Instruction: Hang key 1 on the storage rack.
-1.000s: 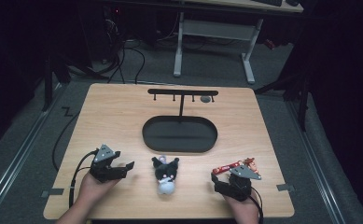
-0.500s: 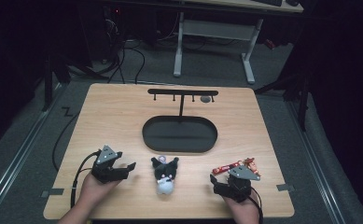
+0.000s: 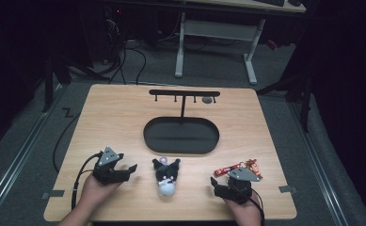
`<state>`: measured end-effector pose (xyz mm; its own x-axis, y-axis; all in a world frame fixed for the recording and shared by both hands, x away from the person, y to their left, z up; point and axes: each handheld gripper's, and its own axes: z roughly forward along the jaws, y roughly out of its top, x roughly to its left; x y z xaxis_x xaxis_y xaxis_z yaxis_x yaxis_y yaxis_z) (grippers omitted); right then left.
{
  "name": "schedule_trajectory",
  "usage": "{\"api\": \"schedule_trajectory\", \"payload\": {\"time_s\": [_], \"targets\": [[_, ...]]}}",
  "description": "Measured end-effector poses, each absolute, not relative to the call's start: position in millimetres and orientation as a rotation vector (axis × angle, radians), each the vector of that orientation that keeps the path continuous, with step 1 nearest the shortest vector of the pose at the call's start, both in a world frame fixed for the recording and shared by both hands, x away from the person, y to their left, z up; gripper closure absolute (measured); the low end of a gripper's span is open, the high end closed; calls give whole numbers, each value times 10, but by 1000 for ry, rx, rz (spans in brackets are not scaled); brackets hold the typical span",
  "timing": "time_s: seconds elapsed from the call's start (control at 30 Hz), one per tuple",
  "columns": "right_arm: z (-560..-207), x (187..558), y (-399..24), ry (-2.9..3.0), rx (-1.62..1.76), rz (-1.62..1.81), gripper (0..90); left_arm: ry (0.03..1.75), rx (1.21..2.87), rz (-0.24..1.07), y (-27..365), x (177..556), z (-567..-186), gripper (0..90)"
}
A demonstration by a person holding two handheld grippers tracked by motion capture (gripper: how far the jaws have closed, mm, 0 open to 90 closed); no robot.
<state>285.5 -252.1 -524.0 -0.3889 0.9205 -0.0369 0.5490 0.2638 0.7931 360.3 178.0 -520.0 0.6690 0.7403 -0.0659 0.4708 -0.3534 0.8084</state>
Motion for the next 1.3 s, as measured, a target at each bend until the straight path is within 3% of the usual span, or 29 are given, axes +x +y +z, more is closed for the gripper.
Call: {"api": "schedule_trajectory", "payload": {"time_s": [1.3], "targets": [[-5146, 2869, -2612, 2171, 1461, 884, 269, 904, 2052, 391, 1731, 3584, -5216, 272]]}}
